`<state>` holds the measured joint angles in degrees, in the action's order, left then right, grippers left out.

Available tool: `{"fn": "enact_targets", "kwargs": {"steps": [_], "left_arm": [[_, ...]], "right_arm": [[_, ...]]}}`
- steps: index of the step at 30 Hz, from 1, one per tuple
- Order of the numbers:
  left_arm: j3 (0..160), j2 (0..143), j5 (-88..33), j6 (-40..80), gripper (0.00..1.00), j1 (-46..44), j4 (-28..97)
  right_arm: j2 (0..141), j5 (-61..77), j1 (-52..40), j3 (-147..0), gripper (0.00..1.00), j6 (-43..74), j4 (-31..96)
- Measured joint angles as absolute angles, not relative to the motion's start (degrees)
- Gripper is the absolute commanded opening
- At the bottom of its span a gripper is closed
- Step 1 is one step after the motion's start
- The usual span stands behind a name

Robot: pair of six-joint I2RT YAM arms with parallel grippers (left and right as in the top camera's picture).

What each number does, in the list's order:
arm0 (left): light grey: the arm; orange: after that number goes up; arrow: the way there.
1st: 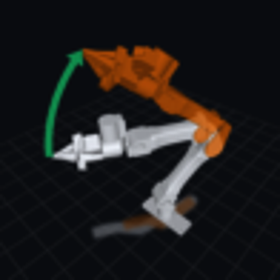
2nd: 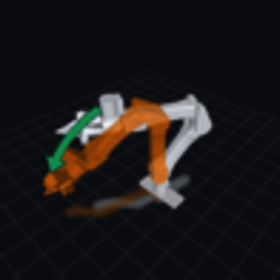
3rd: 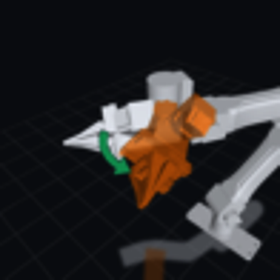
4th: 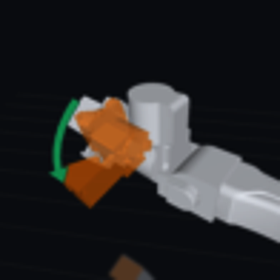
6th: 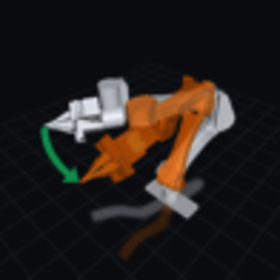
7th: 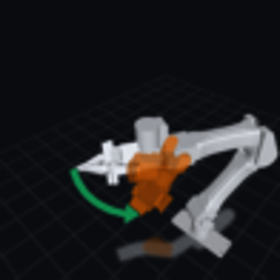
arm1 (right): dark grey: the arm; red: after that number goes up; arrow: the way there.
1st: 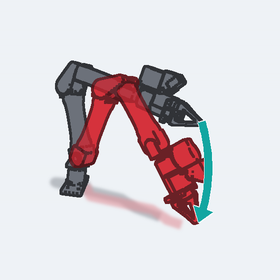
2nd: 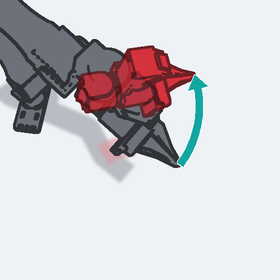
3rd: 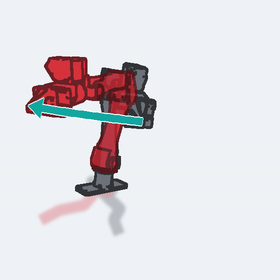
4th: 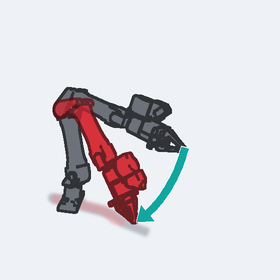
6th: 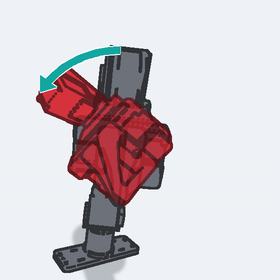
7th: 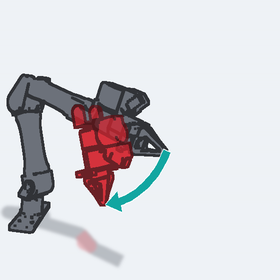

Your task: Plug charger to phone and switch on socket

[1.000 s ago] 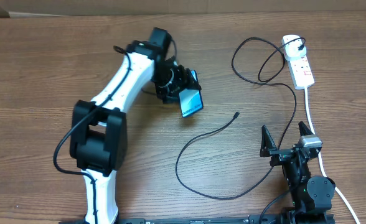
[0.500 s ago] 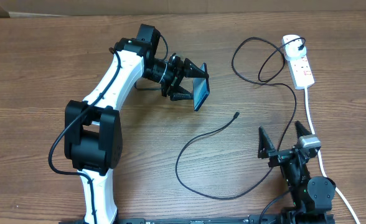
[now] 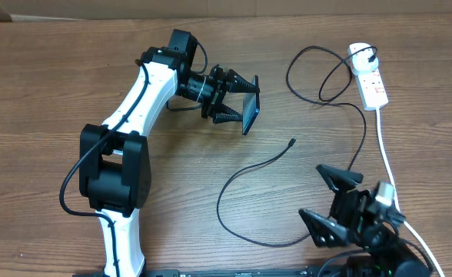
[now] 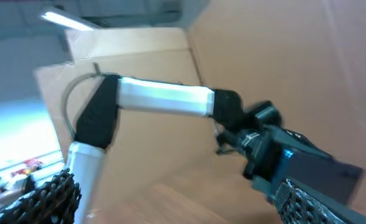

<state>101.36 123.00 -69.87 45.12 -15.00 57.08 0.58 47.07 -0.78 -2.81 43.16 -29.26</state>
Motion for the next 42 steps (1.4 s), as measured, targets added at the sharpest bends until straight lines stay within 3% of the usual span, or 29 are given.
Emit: {"fn": "enact_targets", "kwargs": {"steps": [5, 10, 13, 16, 21, 25, 29, 31, 33, 42], "left_arm": [[101.36, 123.00, -69.93, 45.32, 0.63, -15.00, 55.44], [101.36, 123.00, -70.02, 45.34, 0.62, -15.00, 55.18], [101.36, 123.00, -70.11, 45.45, 0.62, -15.00, 55.11], [101.36, 123.00, -70.13, 45.54, 0.62, -15.00, 54.81], [101.36, 123.00, -70.11, 45.56, 0.62, -15.00, 54.63], [101.36, 123.00, -70.11, 45.56, 0.62, -15.00, 54.39], [101.36, 123.00, -70.06, 45.58, 0.61, -15.03, 53.91], [101.36, 123.00, -69.76, 45.98, 0.61, -15.31, 53.54], [101.36, 123.00, -68.82, 46.48, 0.61, -15.68, 53.49], [101.36, 123.00, -64.62, 50.61, 0.61, -18.39, 52.34]], "right_arm": [[2.57, 44.60, -0.78, -16.58, 1.00, 44.47, -7.75], [14.11, 39.29, -0.78, -41.30, 1.00, 36.14, 27.68], [22.33, 37.95, -0.78, -51.70, 1.00, 30.94, 38.09], [29.93, 41.39, -0.78, -58.08, 1.00, 29.45, 39.48], [37.82, 55.02, -0.80, -59.37, 0.96, 37.17, 32.10], [41.23, 57.17, -1.32, -59.46, 0.95, 40.42, 33.67], [42.94, 44.80, -4.97, -59.57, 0.93, 42.13, 45.91], [43.97, 37.36, -7.88, -59.57, 0.80, 42.22, 50.24], [45.98, 31.22, -10.81, -59.75, 0.73, 42.92, 52.73], [67.24, 6.81, -28.40, -69.01, 0.73, 45.65, 57.04]]}}
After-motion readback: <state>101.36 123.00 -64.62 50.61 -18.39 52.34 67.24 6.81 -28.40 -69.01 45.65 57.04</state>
